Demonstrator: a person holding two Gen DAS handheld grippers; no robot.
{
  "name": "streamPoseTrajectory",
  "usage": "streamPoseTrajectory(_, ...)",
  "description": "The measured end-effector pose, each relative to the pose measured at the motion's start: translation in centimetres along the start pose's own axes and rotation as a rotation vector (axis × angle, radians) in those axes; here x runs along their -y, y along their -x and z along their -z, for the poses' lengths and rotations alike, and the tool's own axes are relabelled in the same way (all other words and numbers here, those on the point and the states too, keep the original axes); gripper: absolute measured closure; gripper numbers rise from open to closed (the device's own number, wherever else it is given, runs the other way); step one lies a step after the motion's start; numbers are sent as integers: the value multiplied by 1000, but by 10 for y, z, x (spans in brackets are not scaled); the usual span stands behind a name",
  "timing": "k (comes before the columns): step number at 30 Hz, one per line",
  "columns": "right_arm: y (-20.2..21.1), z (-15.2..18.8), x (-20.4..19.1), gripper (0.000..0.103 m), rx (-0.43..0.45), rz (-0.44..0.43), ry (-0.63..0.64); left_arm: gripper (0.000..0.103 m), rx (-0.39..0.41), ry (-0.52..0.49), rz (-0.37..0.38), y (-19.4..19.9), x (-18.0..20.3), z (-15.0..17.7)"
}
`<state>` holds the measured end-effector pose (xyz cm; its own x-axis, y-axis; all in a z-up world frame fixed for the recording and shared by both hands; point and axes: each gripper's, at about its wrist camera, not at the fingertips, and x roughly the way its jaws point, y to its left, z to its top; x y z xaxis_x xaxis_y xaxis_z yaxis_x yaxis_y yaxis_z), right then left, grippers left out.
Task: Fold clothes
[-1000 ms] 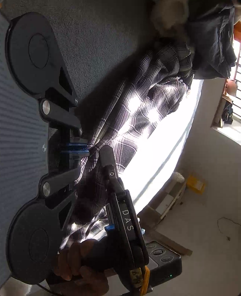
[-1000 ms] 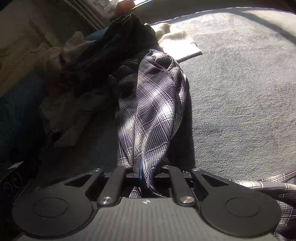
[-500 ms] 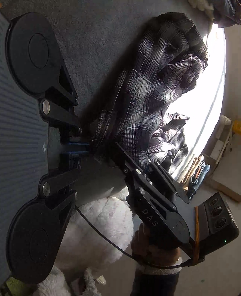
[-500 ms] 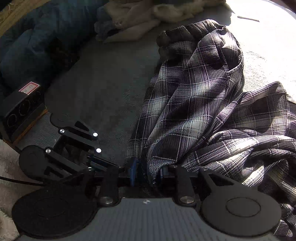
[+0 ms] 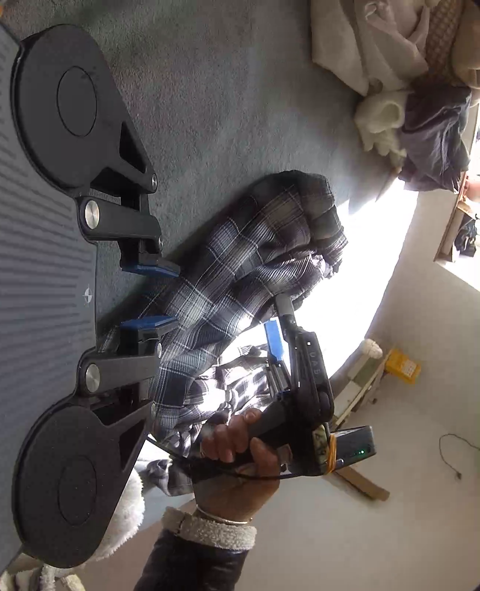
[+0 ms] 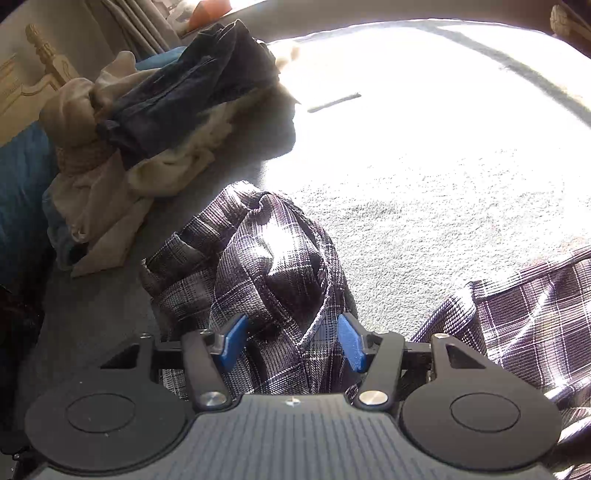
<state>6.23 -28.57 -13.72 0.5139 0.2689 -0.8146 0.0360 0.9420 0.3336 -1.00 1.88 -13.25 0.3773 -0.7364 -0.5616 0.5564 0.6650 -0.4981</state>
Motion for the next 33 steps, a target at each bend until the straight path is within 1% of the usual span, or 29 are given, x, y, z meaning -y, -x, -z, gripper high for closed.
streamPoseTrajectory(1, 3, 5, -6, 90, 26, -6, 17, 81, 4, 13, -9, 5, -6, 0)
streamPoseTrajectory(2, 12, 12, -14, 93, 65, -18, 48, 81, 8, 25, -17, 11, -12, 0)
streamPoseTrajectory(4, 37, 32, -38, 94, 129, -100, 177, 81, 19, 52, -31, 21, -23, 1)
streamPoseTrajectory(6, 57, 57, -64, 94, 157, -194, 334, 80, 32, 81, -49, 30, -36, 0)
streamPoseTrajectory(7, 64, 69, -77, 95, 149, -212, 410, 80, 38, 94, -58, 34, -42, 0)
streamPoseTrajectory(9, 71, 95, -101, 97, 97, -253, 545, 80, 51, 128, -70, 42, -52, 0)
streamPoseTrajectory(12, 65, 125, -129, 98, 32, -330, 642, 78, 79, 187, -60, 56, -65, 0)
streamPoseTrajectory(14, 61, 144, -148, 98, 8, -351, 719, 73, 95, 189, -63, 65, -65, 1)
streamPoseTrajectory(16, 62, 153, -160, 98, 25, -330, 778, 71, 97, 171, -72, 70, -62, 1)
streamPoseTrajectory(18, 64, 146, -160, 96, 57, -296, 747, 69, 96, 160, -76, 70, -59, 2)
streamPoseTrajectory(19, 66, 138, -157, 95, 82, -265, 714, 66, 94, 160, -75, 69, -58, 2)
streamPoseTrajectory(21, 76, 115, -141, 84, 147, -178, 622, 58, 92, 159, -82, 63, -55, 1)
streamPoseTrajectory(22, 83, 104, -130, 62, 185, -125, 563, 51, 93, 161, -89, 59, -54, 0)
streamPoseTrajectory(23, 91, 93, -116, 45, 227, -76, 502, 47, 94, 162, -92, 55, -52, -1)
streamPoseTrajectory(25, 97, 74, -94, 34, 290, -24, 404, 43, 97, 151, -84, 46, -45, -4)
streamPoseTrajectory(26, 93, 67, -86, 27, 292, -8, 368, 39, 96, 146, -77, 41, -41, -5)
streamPoseTrajectory(28, 79, 57, -73, 26, 271, 28, 314, 38, 91, 143, -53, 30, -34, -10)
streamPoseTrajectory(29, 70, 56, -71, 35, 241, 25, 306, 38, 88, 142, -40, 25, -31, -12)
streamPoseTrajectory(30, 60, 57, -68, 48, 204, 10, 304, 38, 85, 140, -30, 22, -29, -13)
streamPoseTrajectory(31, 50, 57, -66, 83, 168, -4, 301, 38, 83, 137, -22, 20, -26, -14)
streamPoseTrajectory(32, 48, 62, -70, 93, 159, -31, 318, 38, 81, 135, -14, 18, -24, -15)
streamPoseTrajectory(33, 51, 69, -77, 93, 166, -65, 346, 38, 80, 136, -7, 18, -23, -15)
